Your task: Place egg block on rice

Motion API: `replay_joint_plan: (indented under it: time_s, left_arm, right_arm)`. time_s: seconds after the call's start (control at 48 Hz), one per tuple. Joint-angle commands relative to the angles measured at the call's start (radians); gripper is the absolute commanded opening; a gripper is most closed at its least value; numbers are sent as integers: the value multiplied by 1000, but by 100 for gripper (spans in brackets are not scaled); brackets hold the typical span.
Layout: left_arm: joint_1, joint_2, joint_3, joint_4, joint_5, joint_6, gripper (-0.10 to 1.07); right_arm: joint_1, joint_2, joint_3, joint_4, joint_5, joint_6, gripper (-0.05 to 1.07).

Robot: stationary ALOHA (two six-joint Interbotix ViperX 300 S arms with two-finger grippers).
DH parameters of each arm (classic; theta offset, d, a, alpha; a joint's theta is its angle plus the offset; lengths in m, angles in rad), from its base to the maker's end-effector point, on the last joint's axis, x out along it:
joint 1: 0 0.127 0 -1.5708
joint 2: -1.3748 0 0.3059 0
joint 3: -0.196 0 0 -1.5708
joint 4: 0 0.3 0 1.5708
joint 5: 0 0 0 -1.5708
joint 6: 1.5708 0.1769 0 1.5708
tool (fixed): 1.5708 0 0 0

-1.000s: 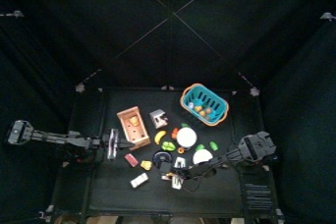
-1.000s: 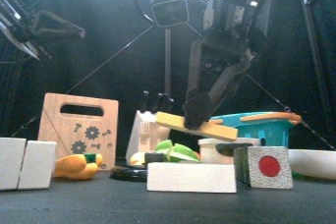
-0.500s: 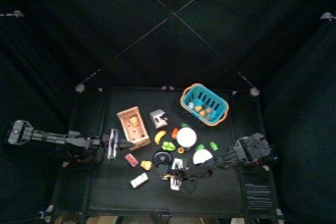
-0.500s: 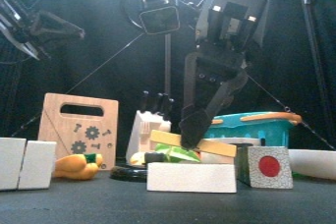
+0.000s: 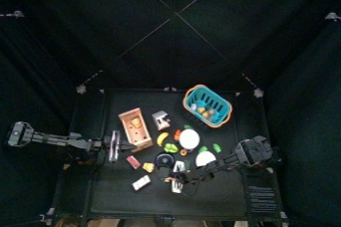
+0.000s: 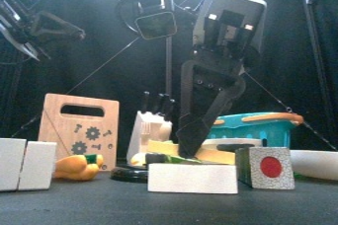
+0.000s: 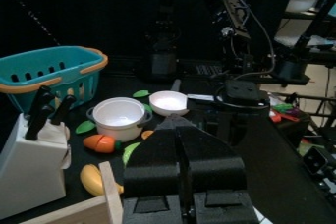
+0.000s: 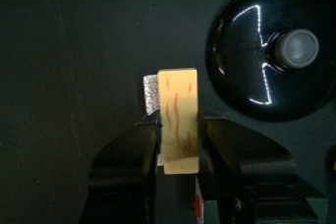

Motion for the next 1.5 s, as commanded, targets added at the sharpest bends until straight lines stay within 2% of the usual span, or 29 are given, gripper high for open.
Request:
replay_joint_plan:
  time_s: [0.0,1.271,1.479]
  left_arm:
    - [3,2,-12,-2,-6,0,20]
    - [3,2,-11,-2,-6,0,20]
    - [3,2,-11,-2,-6,0,20]
  right_arm:
    - [-5,-21,-23,-3,2,-5,64]
    - [14,-9,-43,0,17,-5,64]
    - [12,-9,-43,2,17,-5,67]
